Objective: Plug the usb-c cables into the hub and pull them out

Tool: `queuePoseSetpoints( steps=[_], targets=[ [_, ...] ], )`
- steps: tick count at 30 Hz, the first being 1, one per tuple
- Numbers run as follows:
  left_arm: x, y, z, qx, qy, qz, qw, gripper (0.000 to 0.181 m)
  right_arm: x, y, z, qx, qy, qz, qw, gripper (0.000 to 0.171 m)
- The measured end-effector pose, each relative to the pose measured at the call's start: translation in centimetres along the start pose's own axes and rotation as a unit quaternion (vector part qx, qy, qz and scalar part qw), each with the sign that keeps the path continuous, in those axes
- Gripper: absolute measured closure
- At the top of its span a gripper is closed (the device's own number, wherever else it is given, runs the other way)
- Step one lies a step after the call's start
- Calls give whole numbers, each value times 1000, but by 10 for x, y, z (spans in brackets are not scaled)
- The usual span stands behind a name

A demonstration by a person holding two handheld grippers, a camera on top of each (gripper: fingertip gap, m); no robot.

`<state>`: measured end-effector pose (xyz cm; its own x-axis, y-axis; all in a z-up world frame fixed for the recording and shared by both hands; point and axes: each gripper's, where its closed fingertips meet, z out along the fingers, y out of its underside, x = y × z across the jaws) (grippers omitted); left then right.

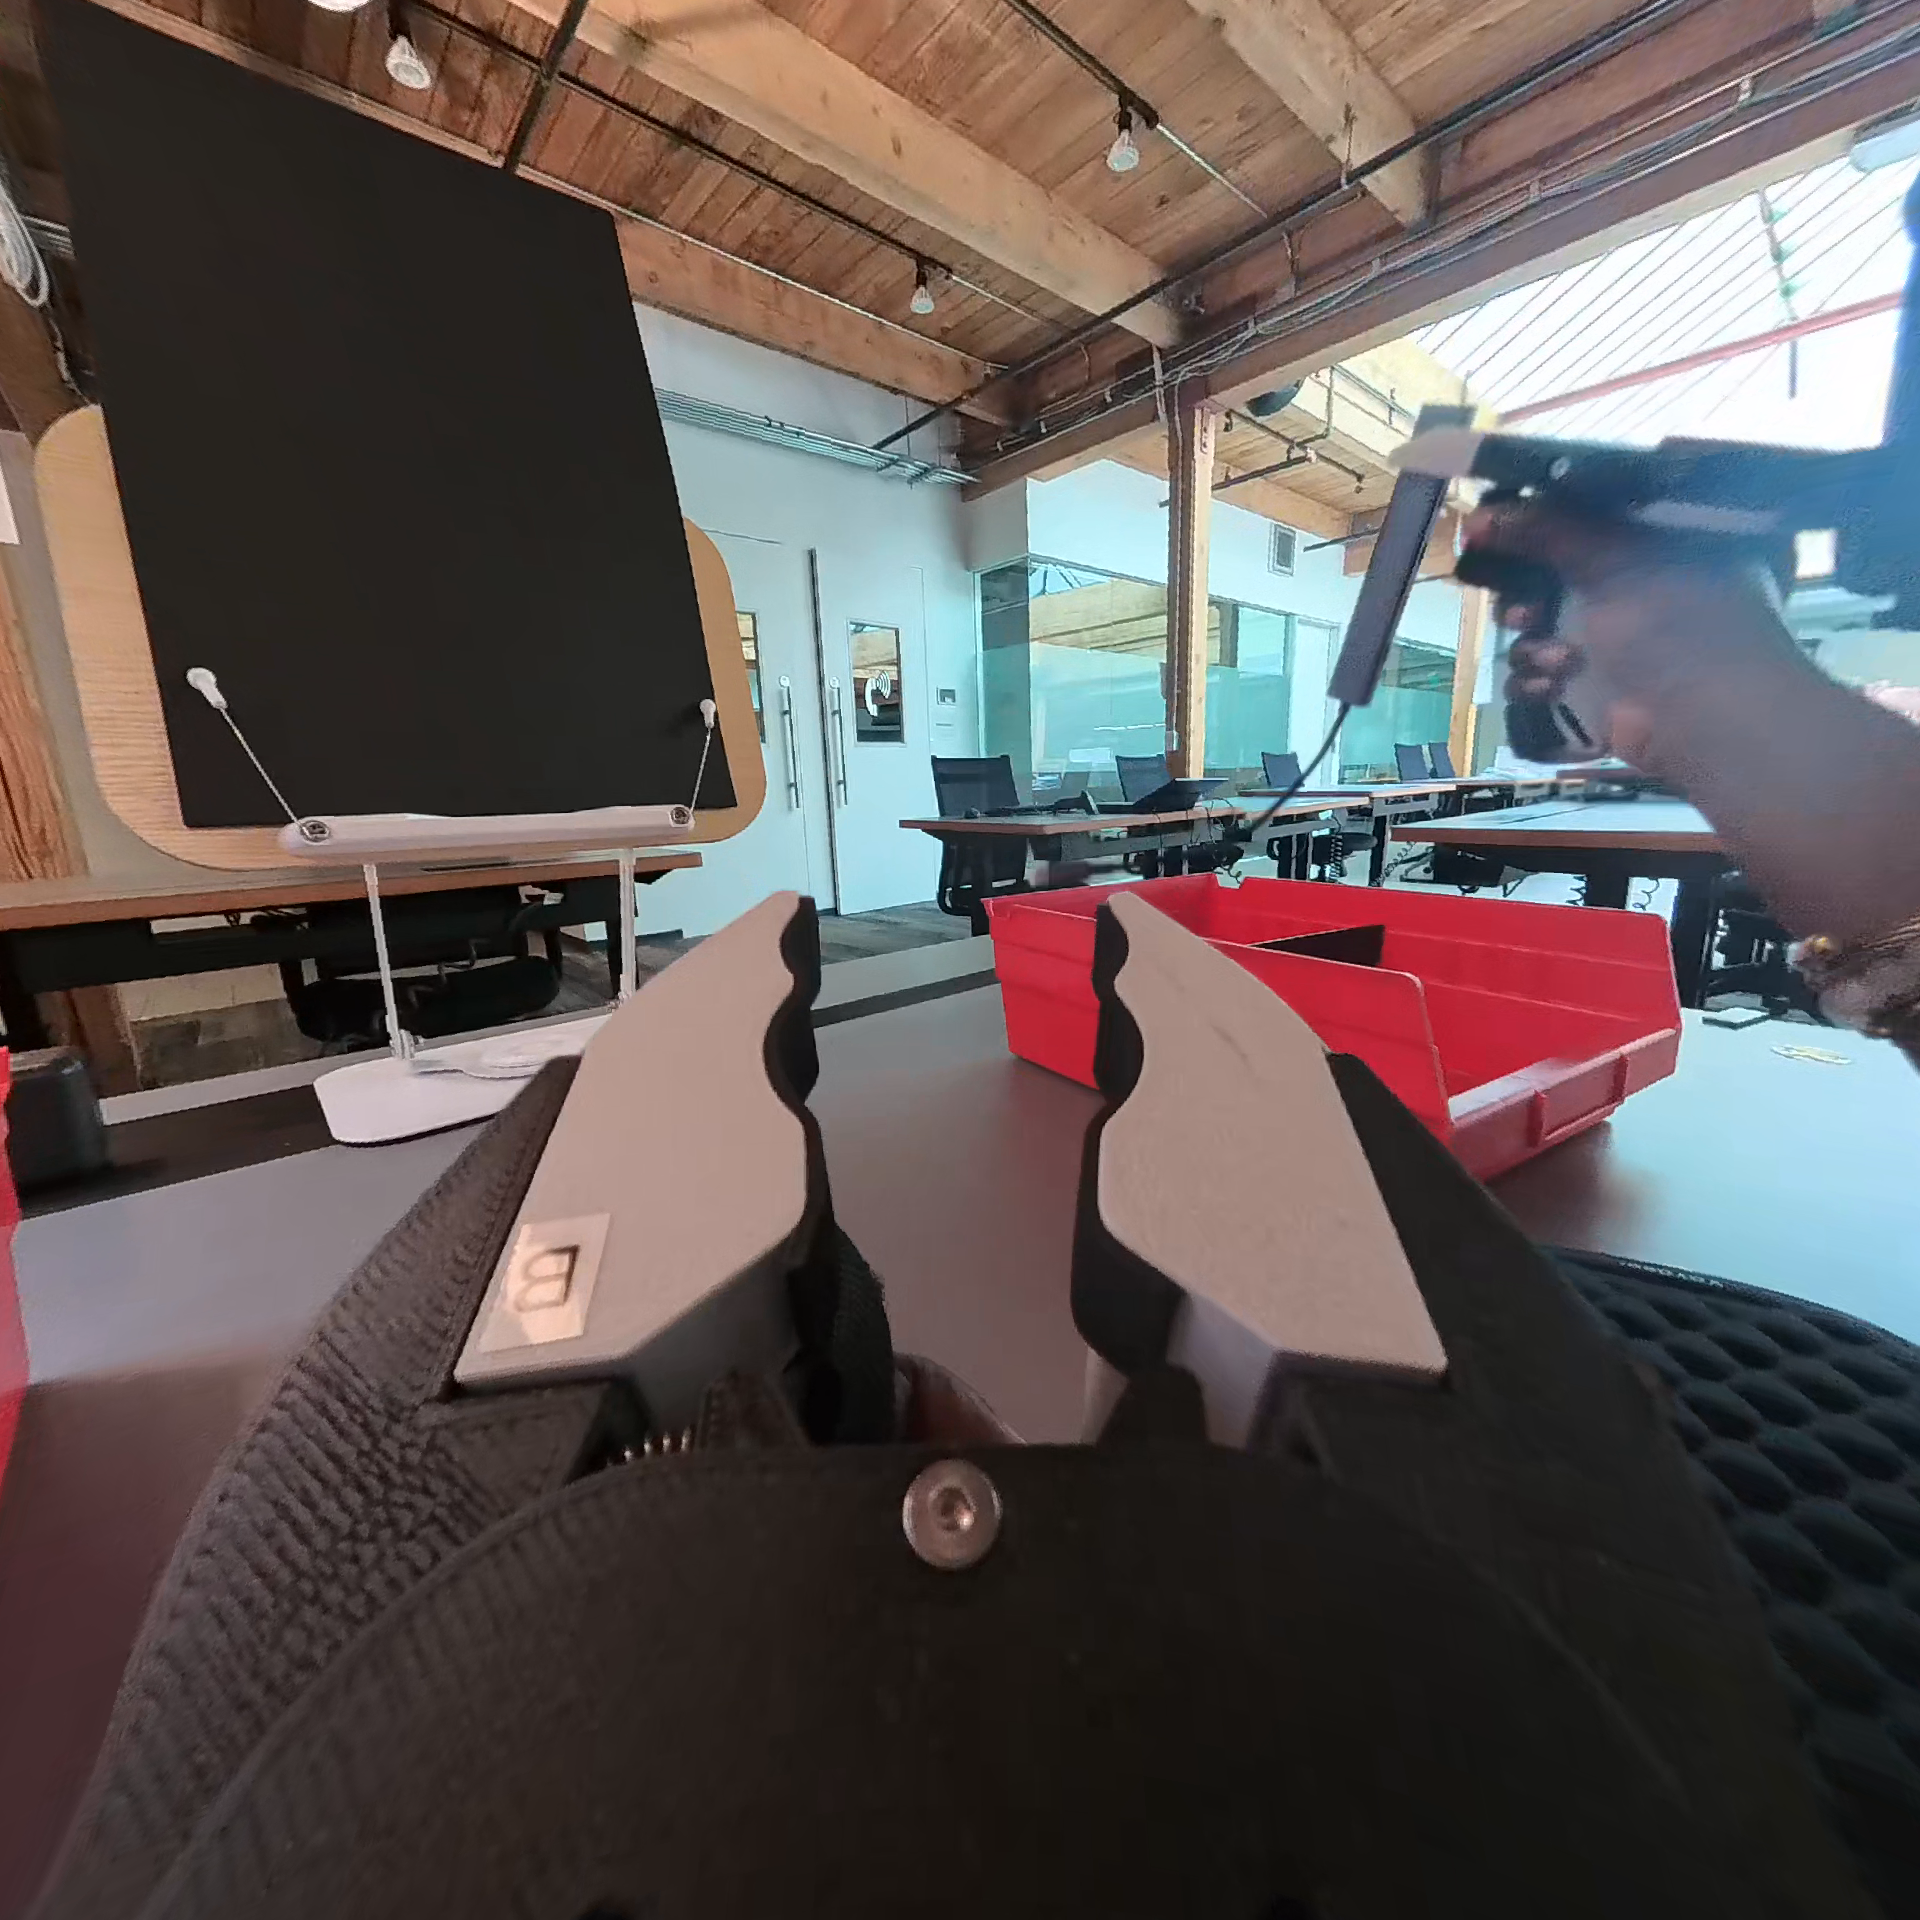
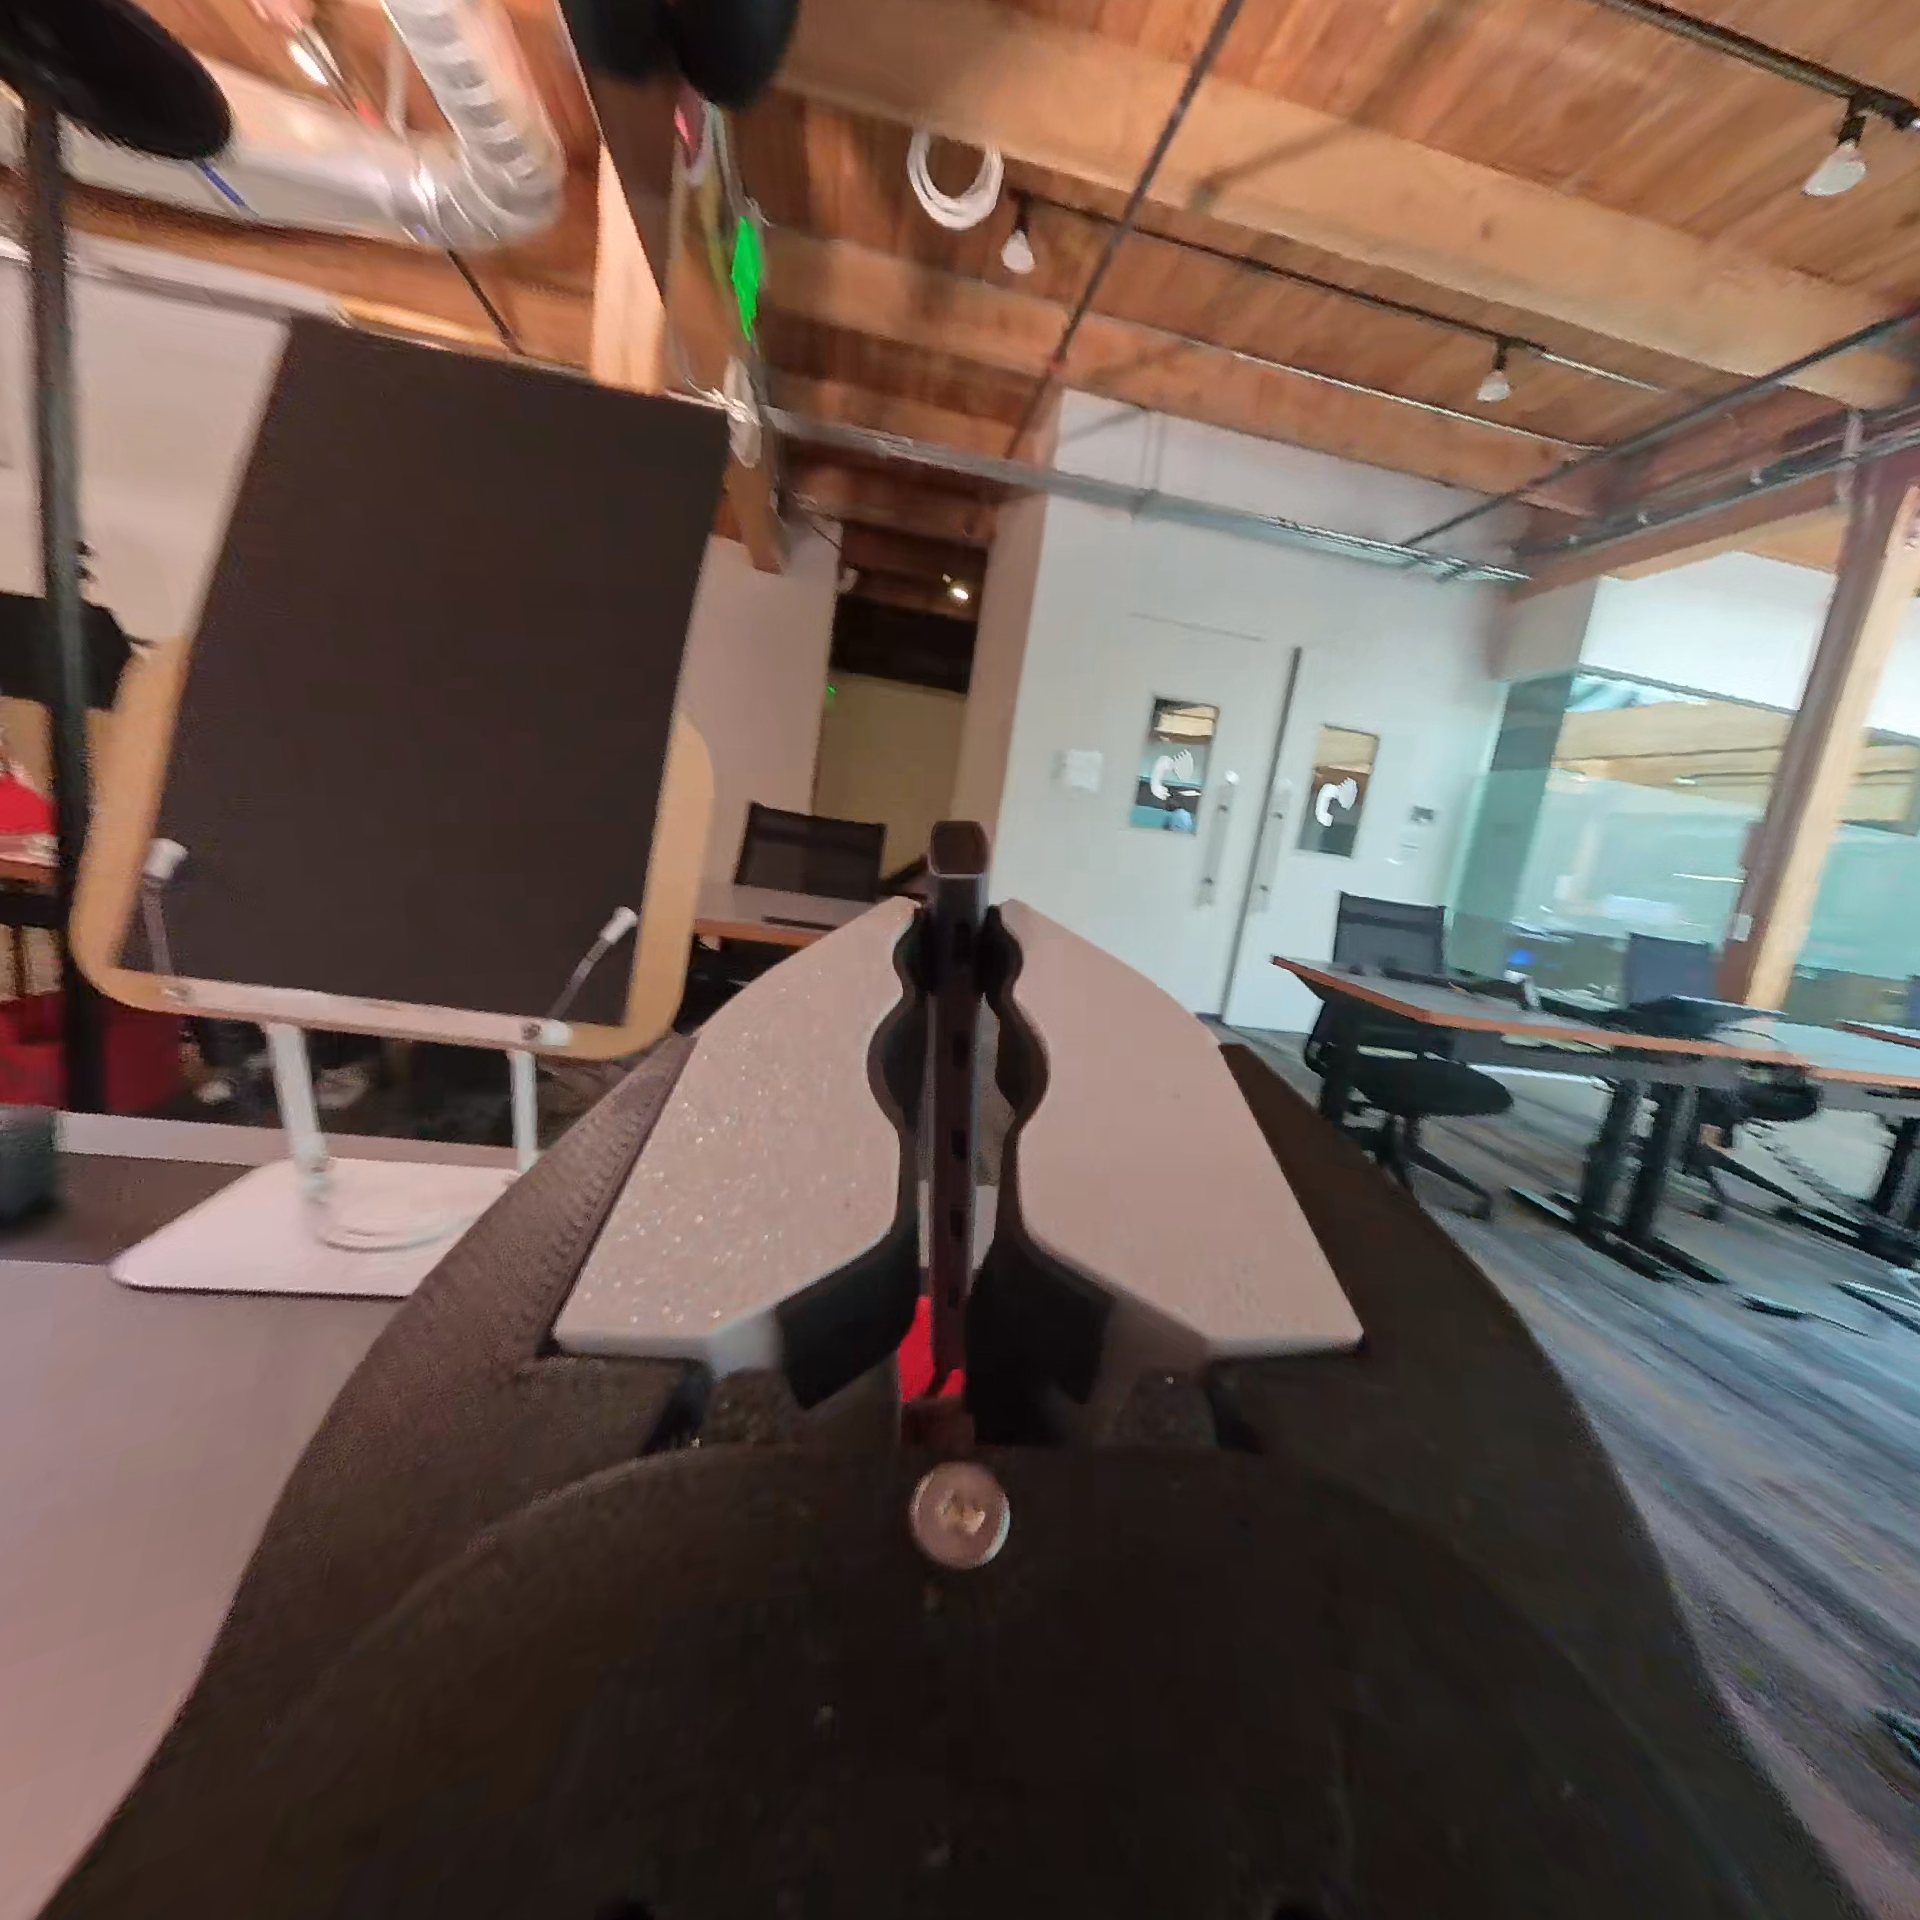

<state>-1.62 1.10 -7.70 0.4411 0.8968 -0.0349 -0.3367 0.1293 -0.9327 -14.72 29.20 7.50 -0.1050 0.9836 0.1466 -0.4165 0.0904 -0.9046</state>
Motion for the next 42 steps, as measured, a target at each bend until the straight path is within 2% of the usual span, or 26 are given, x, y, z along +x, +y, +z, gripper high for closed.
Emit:
queuePoseSetpoints(
  steps=[7, 9, 11, 17, 20, 22, 24, 27, 29, 32, 34, 38, 42],
  targets=[
    [1, 3, 2, -8, 6, 2, 1000, 133, 11, 49, 27, -38, 45, -94, 994, 162],
    [1, 3, 2, -9, 7, 0, 1000, 133, 15, 67, 31, -67, 62, -157, 983, 162],
    [1, 3, 2, -8, 7, -1, 1000, 134, 10, 93, 36, -111, 38, -177, 977, 162],
    [1, 4, 2, -10, 9, -2, 1000, 134, -26, 179, 33, -289, -88, -64, 951, 152],
    [1, 4, 2, -11, 8, -4, 1000, 134, -56, 203, 23, -368, -171, 43, 913, 135],
    [1, 4, 2, -10, 8, -5, 1000, 134, -64, 211, 18, -400, -191, 89, 892, 121],
    [0, 4, 2, -10, 7, -5, 1000, 135, -70, 207, 16, -395, -205, 118, 888, 109],
    [0, 5, 3, -13, 7, -6, 1000, 135, -67, 187, 22, -344, -193, 154, 906, 106],
    [1, 5, 3, -13, 7, -5, 1000, 135, -62, 174, 28, -307, -182, 176, 917, 112],
    [0, 5, 3, -12, 7, -4, 1000, 135, -62, 165, 27, -304, -184, 181, 917, 125],
    [0, 5, 3, -12, 6, -5, 1000, 135, -71, 145, 21, -277, -200, 198, 919, 132],
    [1, 7, 4, -19, 8, -1, 1000, 135, -115, 85, -11, -183, -264, 270, 908, 138],
    [3, 7, 3, -17, 10, 4, 1000, 135, -185, 43, -77, -94, -367, 271, 885, 137]
  ],
)
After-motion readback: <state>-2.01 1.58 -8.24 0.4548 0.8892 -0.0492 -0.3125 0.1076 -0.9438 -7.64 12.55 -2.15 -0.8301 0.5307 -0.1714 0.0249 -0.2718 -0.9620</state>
